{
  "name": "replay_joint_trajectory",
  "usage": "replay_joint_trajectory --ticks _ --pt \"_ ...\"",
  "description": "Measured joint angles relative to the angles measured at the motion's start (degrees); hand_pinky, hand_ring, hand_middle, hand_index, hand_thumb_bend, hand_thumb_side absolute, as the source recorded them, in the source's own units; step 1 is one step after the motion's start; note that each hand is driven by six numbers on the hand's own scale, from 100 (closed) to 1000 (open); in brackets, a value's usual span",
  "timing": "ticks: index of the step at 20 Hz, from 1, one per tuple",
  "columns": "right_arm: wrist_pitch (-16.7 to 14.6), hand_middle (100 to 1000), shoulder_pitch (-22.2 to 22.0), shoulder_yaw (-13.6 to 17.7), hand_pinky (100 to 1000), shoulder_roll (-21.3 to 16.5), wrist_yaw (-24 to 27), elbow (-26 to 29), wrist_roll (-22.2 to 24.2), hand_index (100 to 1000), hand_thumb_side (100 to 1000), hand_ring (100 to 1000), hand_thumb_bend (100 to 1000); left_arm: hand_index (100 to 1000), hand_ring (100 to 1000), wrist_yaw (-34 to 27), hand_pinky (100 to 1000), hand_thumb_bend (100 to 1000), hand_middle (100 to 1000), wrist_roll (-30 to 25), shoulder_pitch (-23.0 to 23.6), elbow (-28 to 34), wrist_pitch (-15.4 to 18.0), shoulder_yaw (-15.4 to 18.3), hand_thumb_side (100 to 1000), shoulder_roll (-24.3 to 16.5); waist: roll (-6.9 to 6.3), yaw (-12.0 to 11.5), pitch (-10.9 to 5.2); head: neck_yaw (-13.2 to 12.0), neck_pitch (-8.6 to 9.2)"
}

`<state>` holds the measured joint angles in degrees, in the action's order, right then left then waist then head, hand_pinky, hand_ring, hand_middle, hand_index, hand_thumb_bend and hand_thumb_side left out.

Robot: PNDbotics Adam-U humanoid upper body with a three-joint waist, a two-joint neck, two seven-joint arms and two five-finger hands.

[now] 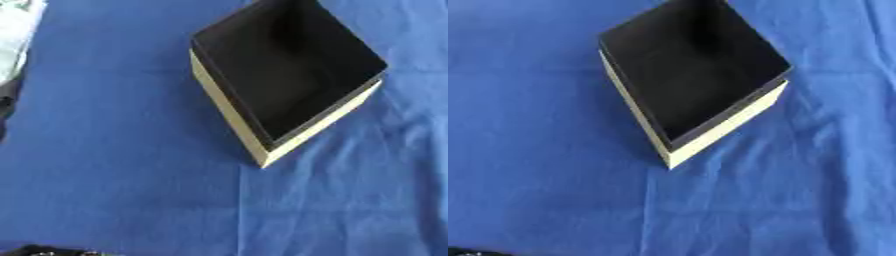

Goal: Pick up objects on the table and place them in the box.

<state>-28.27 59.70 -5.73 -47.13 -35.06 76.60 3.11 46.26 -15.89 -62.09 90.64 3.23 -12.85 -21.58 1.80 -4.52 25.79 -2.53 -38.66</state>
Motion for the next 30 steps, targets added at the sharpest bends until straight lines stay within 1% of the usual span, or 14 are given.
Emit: replay_joint_trajectory --ticks 2,4,11,15,19,24,25,26,28,29,30 --pt "0.02 700 0.59 0.02 787 0.56 0.24 0.09 0.02 768 100 719 100 371 371 1.51 122 100 344 0.66 -0.72 -2.00 0.97 -1.05 100 2.54 0.26 0.52 0.00 -0.80 0.52" --pt "0.08 699 0.95 0.02 788 1.05 0.52 0.10 0.05 768 100 720 100 368 368 2.20 115 100 339 1.07 -0.90 -3.16 2.21 -2.37 100 4.35 0.41 0.96 0.00 -1.21 0.64" --pt "0.45 696 1.56 0.33 789 2.09 1.22 0.24 0.08 771 100 723 100 371 372 1.89 118 100 340 0.82 -0.90 -5.91 4.33 -5.80 100 9.33 1.14 1.79 0.00 -2.04 1.06" --pt "0.62 694 1.63 0.42 791 2.47 1.54 0.34 0.17 773 100 726 100 375 376 1.89 124 100 344 0.30 -0.74 -6.57 4.86 -7.15 100 10.90 1.14 1.85 0.00 -2.06 1.05" --pt "0.75 694 1.61 0.44 791 2.59 1.84 0.41 0.28 773 100 726 100 392 393 2.03 163 100 361 -0.40 -0.29 -6.96 5.16 -8.19 100 11.52 1.14 1.84 0.00 -1.85 1.02" --pt "0.89 692 1.29 0.79 792 2.75 2.02 0.50 0.38 774 100 728 100 420 419 3.45 237 100 386 -1.45 0.87 -8.87 5.05 -8.79 100 11.96 1.14 1.82 0.00 -1.62 0.97" --pt "0.95 692 1.25 0.82 791 2.78 2.03 0.58 0.38 775 100 729 100 439 433 3.91 276 107 404 -1.66 1.16 -9.30 5.27 -8.86 100 11.97 1.14 1.81 0.00 -1.56 0.97" --pt "1.03 692 1.23 0.90 791 2.78 2.03 0.67 0.39 775 100 728 100 479 461 4.36 350 167 438 -1.81 1.41 -9.60 5.66 -8.96 100 11.97 1.14 1.76 0.00 -1.48 0.97" --pt "1.08 691 1.08 1.06 791 2.78 2.03 0.77 0.40 774 100 728 100 545 516 5.64 453 239 486 -1.69 1.77 -9.77 7.33 -9.29 100 11.97 1.14 1.68 0.00 -1.24 0.97" --pt "1.08 693 0.93 1.09 792 2.78 2.03 0.78 0.40 774 100 728 100 602 562 6.21 510 278 524 -1.67 1.96 -9.83 8.32 -9.45 100 11.97 1.14 1.65 0.00 -1.17 0.97" --pt "1.08 693 0.80 1.09 792 2.78 2.03 0.79 0.40 774 100 728 100 602 562 6.57 510 278 524 -1.88 2.20 -10.09 9.29 -9.56 100 11.97 1.14 1.59 0.00 -1.03 0.97"
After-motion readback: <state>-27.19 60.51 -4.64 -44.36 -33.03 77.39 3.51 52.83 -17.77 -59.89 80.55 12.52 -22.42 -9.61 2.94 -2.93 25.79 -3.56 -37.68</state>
